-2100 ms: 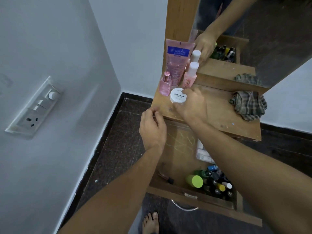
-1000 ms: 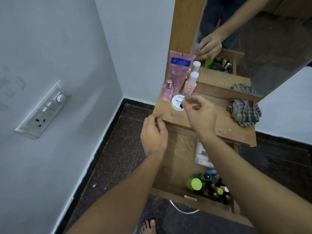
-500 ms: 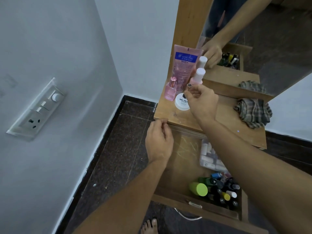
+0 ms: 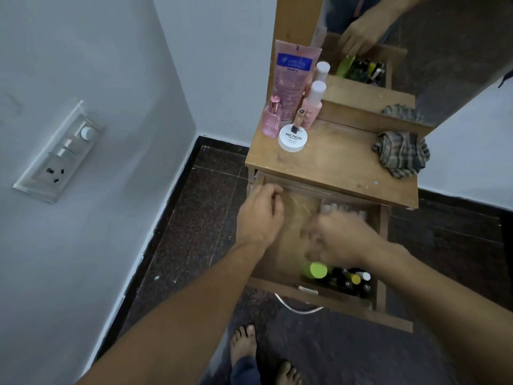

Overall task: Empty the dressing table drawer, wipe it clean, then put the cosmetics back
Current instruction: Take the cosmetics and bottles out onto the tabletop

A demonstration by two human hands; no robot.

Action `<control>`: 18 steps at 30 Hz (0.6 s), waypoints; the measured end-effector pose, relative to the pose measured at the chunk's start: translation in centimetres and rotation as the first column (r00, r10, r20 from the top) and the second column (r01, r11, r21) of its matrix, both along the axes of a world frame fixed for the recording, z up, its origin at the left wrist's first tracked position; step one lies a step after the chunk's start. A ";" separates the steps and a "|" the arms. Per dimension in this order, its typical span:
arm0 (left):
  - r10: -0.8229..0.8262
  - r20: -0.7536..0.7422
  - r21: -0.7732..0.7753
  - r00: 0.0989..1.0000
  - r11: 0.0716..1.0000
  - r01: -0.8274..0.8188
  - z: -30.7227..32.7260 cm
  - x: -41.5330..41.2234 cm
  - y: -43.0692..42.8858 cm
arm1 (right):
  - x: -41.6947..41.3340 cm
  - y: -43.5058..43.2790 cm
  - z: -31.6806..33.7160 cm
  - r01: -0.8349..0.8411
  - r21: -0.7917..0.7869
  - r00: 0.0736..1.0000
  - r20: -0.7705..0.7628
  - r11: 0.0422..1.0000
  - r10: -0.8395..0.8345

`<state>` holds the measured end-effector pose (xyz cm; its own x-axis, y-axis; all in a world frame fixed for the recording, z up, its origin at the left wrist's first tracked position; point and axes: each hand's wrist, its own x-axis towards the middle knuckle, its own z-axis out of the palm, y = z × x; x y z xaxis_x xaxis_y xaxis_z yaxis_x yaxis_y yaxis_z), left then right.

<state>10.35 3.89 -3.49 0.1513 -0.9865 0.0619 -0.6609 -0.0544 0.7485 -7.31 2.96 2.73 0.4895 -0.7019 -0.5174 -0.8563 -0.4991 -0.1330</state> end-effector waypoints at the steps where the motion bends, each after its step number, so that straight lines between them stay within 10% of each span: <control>1: -0.057 0.012 0.048 0.998 0.997 0.056 -0.1 -0.3 0.5 | -0.5 1.0 0.0 -0.104 0.075 0.991 -0.080 0.992 0.110; 9: -0.248 0.082 0.269 0.965 0.938 0.218 -0.5 -2.1 3.9 | -1.7 3.7 -1.8 -0.242 -0.006 0.964 -0.115 0.970 0.239; 18: -0.371 -0.038 0.228 0.928 0.901 0.369 -0.4 -1.3 4.8 | -1.4 0.4 1.5 0.130 -0.114 0.935 0.344 0.985 -0.084</control>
